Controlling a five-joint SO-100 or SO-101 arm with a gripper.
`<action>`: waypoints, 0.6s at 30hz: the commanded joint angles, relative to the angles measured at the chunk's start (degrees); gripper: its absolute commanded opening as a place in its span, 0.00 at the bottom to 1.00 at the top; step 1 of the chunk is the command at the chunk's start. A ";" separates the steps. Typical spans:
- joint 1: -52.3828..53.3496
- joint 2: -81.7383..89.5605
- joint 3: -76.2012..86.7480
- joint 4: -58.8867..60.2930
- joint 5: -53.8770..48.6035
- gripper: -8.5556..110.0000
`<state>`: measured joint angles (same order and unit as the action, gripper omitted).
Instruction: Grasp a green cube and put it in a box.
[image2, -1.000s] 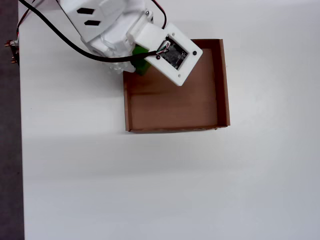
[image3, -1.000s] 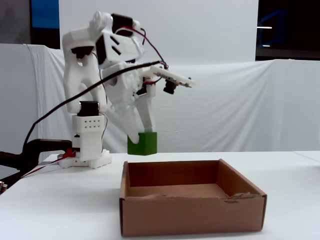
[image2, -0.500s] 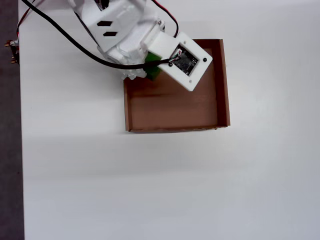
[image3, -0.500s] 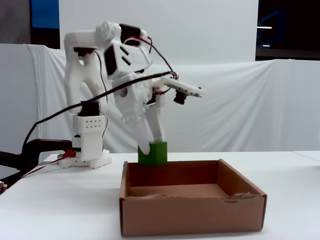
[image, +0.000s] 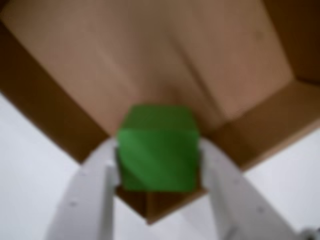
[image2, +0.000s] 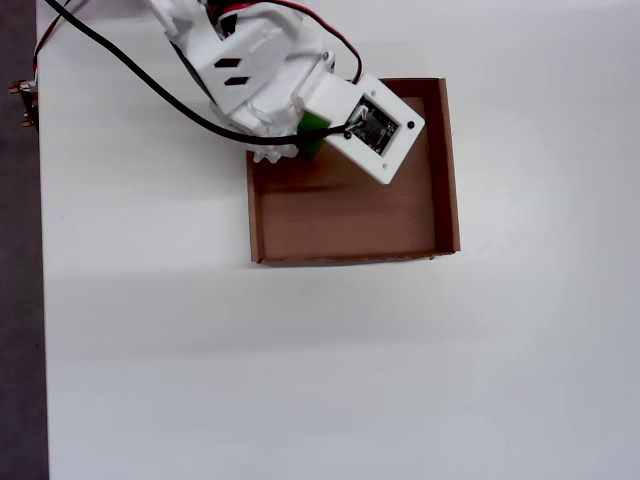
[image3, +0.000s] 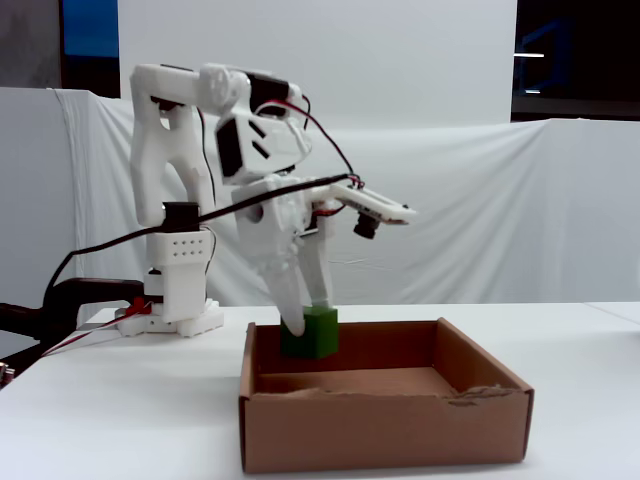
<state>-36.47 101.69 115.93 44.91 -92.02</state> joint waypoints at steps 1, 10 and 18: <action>-0.35 -0.62 -0.44 -1.93 0.09 0.19; -0.62 -4.04 -0.62 -4.66 0.09 0.19; -0.70 -5.36 1.49 -8.88 0.09 0.19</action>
<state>-36.83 96.06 117.25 37.88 -92.02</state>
